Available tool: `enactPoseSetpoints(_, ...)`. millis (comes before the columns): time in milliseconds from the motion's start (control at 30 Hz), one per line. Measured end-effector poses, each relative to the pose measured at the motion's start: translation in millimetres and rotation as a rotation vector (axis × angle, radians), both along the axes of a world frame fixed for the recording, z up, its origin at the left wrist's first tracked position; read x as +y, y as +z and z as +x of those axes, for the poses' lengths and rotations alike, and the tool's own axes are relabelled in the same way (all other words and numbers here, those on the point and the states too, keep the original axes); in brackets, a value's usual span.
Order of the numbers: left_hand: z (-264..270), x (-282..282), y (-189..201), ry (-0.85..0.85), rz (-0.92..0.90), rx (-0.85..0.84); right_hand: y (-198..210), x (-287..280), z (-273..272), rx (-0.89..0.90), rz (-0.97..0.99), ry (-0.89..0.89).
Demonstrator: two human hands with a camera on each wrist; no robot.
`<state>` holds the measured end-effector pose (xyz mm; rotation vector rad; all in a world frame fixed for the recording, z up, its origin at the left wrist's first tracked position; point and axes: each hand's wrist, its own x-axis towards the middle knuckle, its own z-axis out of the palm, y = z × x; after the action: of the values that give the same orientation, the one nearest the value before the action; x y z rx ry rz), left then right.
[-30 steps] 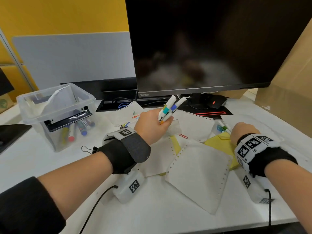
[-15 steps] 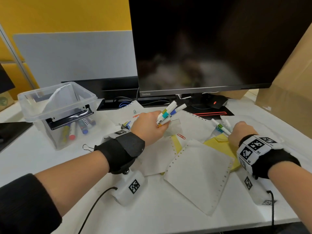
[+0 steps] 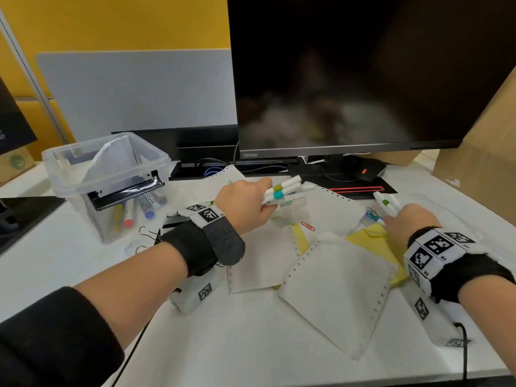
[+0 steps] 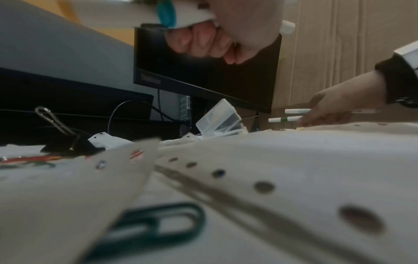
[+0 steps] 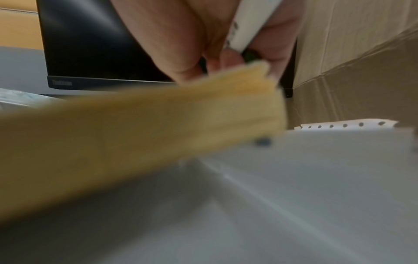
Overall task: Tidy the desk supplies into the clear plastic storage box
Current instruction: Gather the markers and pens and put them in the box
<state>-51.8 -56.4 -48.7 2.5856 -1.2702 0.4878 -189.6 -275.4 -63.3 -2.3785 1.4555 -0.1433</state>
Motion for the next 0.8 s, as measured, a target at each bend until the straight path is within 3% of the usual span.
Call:
enactPoseSetpoints(200, 1.7, 0.3, -2.5, -0.020, -0.074, 0.069, 2.5, 5.0, -2.5, 0.173, -0.006, 0.035)
enactPoseSetpoints(367, 4.0, -0.9, -5.0, -0.015, -0.060, 0.131, 3.2, 7.3, -4.8, 0.109, -0.053, 0.024)
enactPoseSetpoints(500, 5.6, -1.1, -6.4, -0.026, -0.073, 0.132, 2.4, 10.1, -5.2, -0.084, -0.117, 0.018)
enactPoseSetpoints(667, -2.3, 2.0, -1.6, -0.107, -0.155, 0.179, 10.3, 24.7, -7.5, -0.334, -0.344, 0.214)
enactPoseSetpoints(800, -17.9, -0.4, 12.6, -0.167, -0.358, 0.390, 30.7, 50.8, -4.9, -0.617, -0.288, 0.361)
